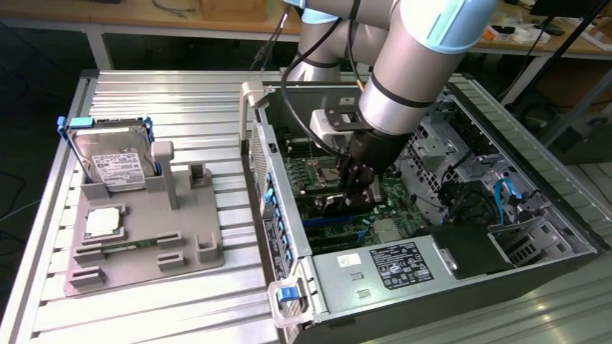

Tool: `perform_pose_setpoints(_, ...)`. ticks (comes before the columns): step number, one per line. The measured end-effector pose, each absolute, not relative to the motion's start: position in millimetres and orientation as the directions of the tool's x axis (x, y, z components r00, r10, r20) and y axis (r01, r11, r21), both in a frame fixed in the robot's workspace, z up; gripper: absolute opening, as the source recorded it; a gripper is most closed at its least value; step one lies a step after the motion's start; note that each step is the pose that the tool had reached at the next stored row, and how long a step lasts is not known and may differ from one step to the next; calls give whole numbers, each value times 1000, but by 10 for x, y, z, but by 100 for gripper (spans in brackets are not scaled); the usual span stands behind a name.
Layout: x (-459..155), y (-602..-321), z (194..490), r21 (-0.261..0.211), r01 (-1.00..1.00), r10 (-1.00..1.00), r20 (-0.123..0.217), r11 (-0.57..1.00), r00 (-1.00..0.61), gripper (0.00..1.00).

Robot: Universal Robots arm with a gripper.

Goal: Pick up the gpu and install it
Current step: 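Insert the gpu into the slot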

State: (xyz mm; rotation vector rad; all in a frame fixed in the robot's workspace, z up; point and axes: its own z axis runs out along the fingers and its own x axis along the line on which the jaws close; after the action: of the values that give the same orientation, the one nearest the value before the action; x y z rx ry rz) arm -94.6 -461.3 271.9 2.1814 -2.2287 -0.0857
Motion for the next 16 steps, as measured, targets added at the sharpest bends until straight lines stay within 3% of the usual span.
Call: perform_pose_setpoints(16, -945, -4632, 2688, 59, -998, -999, -25, 21, -22, 27)
